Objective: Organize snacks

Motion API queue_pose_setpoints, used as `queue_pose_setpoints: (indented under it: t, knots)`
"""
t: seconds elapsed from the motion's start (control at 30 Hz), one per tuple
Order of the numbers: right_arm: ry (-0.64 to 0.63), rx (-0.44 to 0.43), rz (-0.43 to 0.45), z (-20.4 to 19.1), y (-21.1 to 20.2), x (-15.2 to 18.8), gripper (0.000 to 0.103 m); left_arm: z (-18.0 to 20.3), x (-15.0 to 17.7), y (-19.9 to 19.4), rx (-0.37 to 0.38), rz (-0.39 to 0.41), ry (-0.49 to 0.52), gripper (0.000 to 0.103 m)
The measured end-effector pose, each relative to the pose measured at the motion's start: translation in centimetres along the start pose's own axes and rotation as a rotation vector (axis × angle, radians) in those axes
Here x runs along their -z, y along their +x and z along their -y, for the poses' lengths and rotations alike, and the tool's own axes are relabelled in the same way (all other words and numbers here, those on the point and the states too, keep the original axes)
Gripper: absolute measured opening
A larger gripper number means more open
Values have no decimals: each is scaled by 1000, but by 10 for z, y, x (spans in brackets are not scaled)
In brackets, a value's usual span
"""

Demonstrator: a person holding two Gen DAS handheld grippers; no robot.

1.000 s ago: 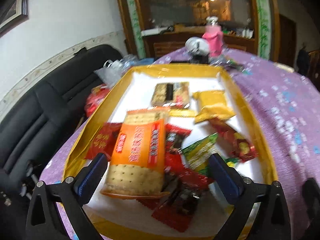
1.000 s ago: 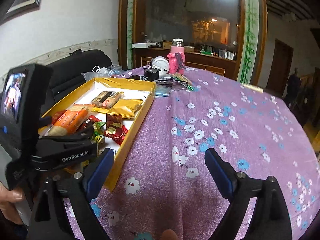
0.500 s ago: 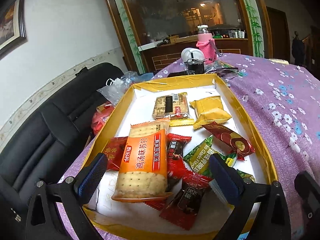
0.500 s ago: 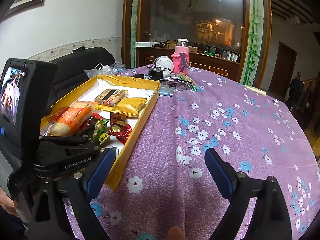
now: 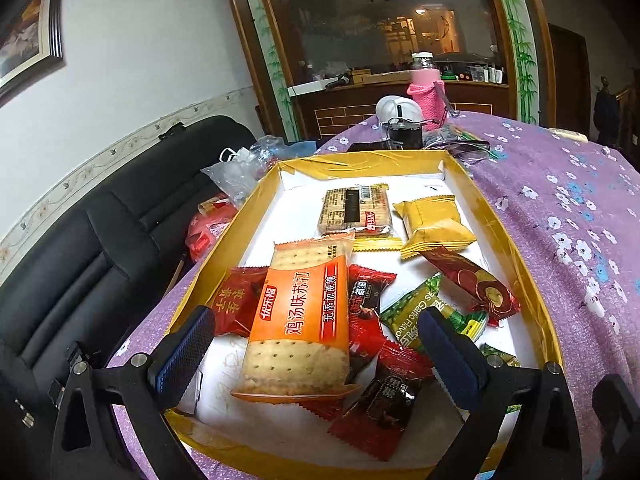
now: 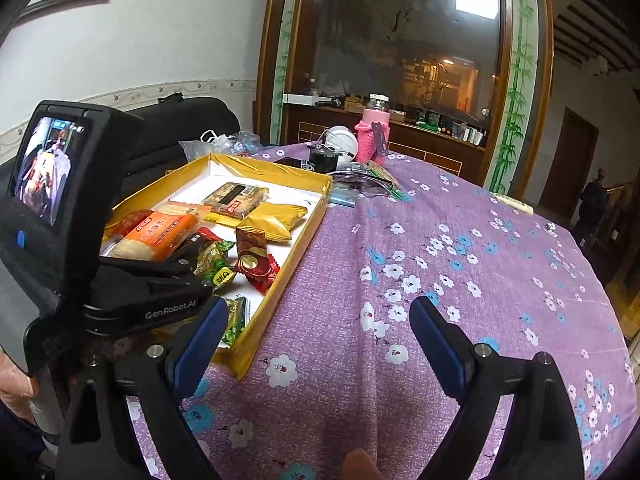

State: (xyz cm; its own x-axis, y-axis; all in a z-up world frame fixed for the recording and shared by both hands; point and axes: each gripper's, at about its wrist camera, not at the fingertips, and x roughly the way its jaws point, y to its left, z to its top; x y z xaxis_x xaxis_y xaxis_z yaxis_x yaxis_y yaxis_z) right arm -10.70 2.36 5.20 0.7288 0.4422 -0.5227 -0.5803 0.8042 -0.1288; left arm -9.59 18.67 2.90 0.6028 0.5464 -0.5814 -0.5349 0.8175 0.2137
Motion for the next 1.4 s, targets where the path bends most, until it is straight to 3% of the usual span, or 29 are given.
queue_pose_setpoints:
  t: [1.4]
  knots:
    - [-2,2,7,1,-3,1,92,-3,0,3,-18,-12,-21,102]
